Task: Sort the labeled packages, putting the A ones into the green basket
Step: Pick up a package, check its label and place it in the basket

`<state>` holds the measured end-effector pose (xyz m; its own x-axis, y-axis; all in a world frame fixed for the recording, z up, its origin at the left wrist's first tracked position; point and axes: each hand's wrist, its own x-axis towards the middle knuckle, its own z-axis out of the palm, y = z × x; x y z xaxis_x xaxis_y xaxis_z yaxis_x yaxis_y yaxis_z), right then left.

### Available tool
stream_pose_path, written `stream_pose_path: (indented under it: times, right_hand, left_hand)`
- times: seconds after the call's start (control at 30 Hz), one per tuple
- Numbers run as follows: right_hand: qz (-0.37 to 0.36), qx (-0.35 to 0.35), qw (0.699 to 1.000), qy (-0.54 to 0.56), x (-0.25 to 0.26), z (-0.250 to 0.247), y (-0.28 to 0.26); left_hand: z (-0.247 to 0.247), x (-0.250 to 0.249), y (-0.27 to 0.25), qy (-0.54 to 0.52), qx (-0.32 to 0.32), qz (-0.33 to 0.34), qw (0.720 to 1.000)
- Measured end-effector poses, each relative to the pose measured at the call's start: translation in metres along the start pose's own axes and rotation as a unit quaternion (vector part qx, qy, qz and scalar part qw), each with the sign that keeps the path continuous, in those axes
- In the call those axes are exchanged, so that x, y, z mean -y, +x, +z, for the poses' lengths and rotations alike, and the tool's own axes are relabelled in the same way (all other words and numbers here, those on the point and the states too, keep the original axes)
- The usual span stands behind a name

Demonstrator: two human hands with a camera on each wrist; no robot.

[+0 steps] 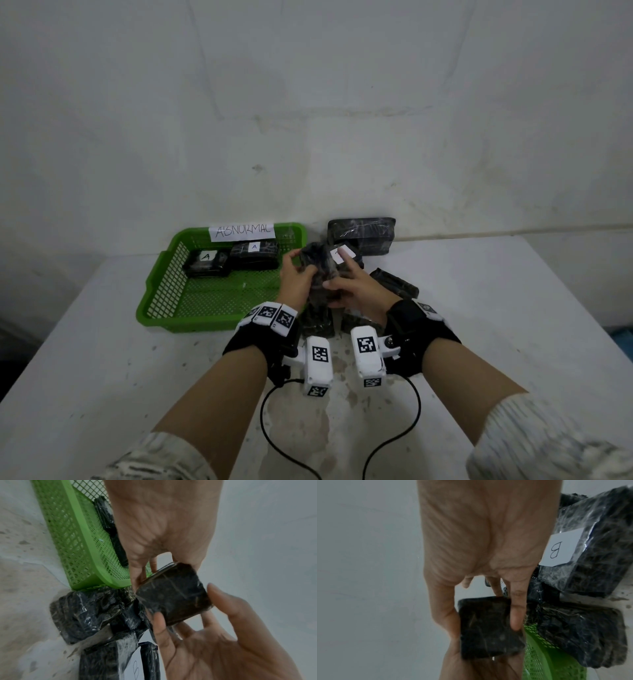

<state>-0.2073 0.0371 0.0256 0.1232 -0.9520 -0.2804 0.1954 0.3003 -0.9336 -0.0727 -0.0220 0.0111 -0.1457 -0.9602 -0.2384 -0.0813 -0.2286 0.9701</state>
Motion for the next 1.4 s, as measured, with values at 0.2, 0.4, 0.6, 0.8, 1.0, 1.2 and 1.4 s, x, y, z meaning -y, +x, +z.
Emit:
stream_pose_path:
  times: [0.2,0.4,0.6,0.8,1.0,1.2,1.4]
  right_hand:
    - [-0.063,-0.008,0.996,-0.065,0.003,-0.004,-0.001]
    - [-0.032,-0.055,0.997,0.049,0.007,-0.004,0.0]
    - [-0.031,-0.076,0.996,0.025,0.005,-0.005,0.002]
    - [-0.01,-0.03,0.998,0.049,0.001,-0.008,0.0]
    - [-0.013,-0.048,0.998,0.025,0.005,-0.006,0.0]
    - [0.015,-0.061,0.998,-0.027,0.004,-0.009,-0.003]
    - [0.054,-0.185,0.978,-0.075,-0.003,-0.022,0.005]
  left_hand:
    - [-0.004,-0.016,-0.017,-0.093,0.144,-0.154,0.973]
    - [-0.007,-0.015,-0.019,0.038,0.196,-0.131,0.971]
    - [-0.003,-0.015,-0.019,0.023,0.186,-0.13,0.974]
    - [0.001,-0.016,-0.017,0.008,0.152,-0.106,0.983]
    - [-0.002,-0.009,-0.016,0.012,0.15,-0.11,0.983]
    - [-0.006,-0.007,-0.017,0.006,0.143,-0.097,0.985]
    - [-0.011,-0.009,-0.017,0.098,0.126,-0.027,0.987]
